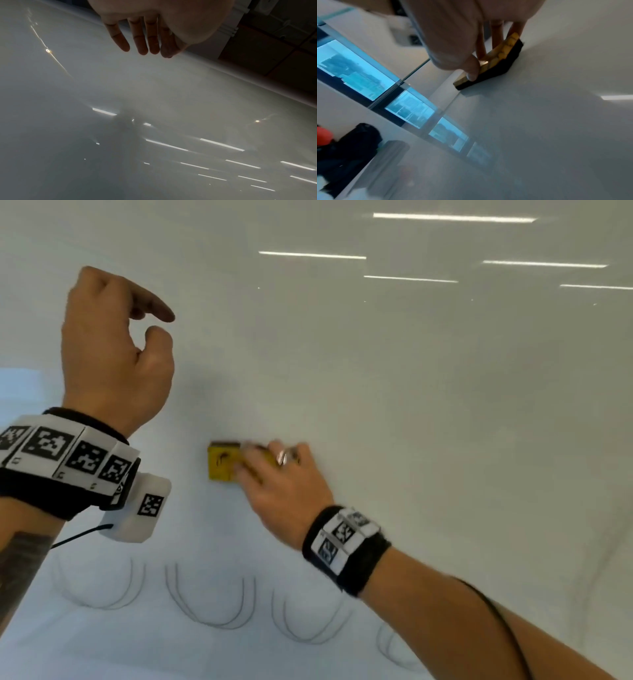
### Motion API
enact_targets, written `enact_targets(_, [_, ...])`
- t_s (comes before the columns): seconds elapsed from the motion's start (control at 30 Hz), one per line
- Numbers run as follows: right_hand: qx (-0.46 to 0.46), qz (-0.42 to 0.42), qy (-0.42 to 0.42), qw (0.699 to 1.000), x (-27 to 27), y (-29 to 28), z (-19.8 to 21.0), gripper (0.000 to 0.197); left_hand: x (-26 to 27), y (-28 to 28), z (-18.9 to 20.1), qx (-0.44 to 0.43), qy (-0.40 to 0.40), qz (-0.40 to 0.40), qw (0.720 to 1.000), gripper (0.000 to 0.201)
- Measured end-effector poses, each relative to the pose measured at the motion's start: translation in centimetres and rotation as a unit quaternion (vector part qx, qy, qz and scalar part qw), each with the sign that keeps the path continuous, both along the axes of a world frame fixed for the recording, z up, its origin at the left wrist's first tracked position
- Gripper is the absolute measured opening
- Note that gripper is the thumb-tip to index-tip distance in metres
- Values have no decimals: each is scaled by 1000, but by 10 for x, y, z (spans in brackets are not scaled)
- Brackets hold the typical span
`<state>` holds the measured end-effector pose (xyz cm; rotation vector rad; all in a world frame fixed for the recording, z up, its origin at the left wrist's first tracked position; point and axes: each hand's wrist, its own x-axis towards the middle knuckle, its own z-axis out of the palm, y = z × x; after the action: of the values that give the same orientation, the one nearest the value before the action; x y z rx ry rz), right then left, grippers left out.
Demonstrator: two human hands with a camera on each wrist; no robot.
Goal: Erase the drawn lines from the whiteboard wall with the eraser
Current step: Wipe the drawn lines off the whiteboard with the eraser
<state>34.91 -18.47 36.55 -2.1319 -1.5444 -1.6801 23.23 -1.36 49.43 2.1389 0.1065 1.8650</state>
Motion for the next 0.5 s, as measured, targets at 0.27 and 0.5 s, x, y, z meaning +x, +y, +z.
enact_targets(0.27, [-7,-44,54,998,33,-163,-59,45,53,-102,2,118,57,-70,989,21])
enact_targets(0.5, [180,-136,27,974,96,-393,0,35,98,-255,-1,244,123,-155,949,27])
